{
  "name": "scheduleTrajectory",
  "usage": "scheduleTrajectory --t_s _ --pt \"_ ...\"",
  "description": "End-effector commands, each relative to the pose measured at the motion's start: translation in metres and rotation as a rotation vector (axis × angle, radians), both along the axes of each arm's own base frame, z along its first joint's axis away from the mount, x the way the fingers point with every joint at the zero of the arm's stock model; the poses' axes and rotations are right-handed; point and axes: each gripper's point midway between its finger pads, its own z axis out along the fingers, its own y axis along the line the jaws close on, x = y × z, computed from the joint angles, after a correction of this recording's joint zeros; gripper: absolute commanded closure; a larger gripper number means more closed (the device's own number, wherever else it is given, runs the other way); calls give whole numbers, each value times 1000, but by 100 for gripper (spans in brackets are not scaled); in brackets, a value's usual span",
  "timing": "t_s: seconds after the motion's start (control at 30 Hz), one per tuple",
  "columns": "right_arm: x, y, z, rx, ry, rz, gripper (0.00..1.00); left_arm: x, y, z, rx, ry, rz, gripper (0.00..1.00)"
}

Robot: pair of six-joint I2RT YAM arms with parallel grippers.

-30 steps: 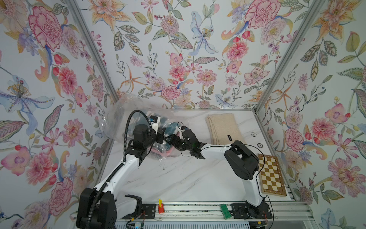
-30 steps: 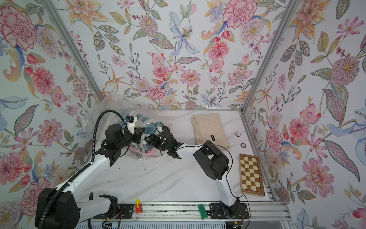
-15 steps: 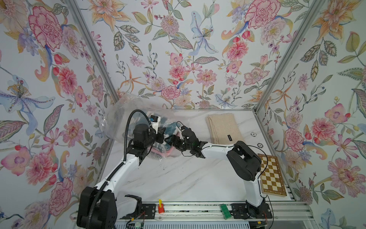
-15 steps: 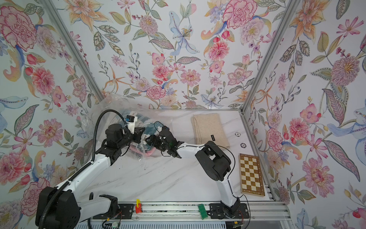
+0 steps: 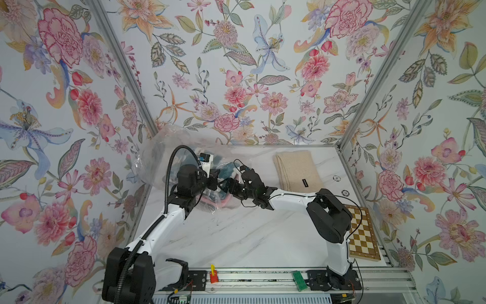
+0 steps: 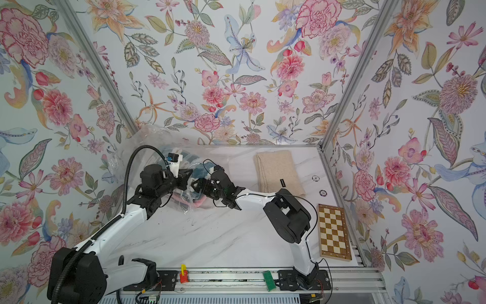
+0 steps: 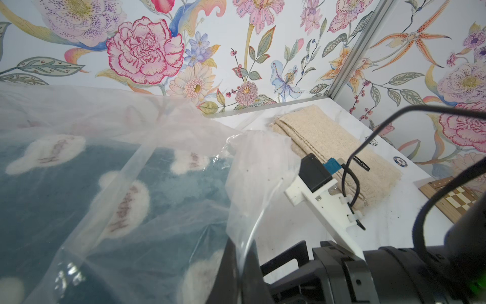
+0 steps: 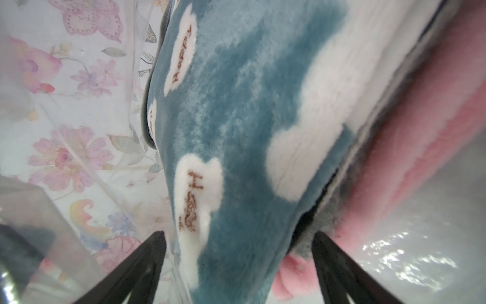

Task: Take the blanket out of the vacuum bag
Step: Take out the blanket from the vacuum bag.

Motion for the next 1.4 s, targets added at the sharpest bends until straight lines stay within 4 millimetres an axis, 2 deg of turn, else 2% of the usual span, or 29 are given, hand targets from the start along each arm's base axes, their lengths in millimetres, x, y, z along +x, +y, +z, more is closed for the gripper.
scheduleTrajectory --t_s 0.0,0.6,1.37 --pt "-1 6 20 26 -40 14 10 4 -3 14 -3 -37 -20 100" --pt "9 16 21 53 -43 15 10 5 -2 14 -2 -36 -18 100" --pt "10 20 -5 27 15 27 10 5 -3 15 0 -38 -22 100"
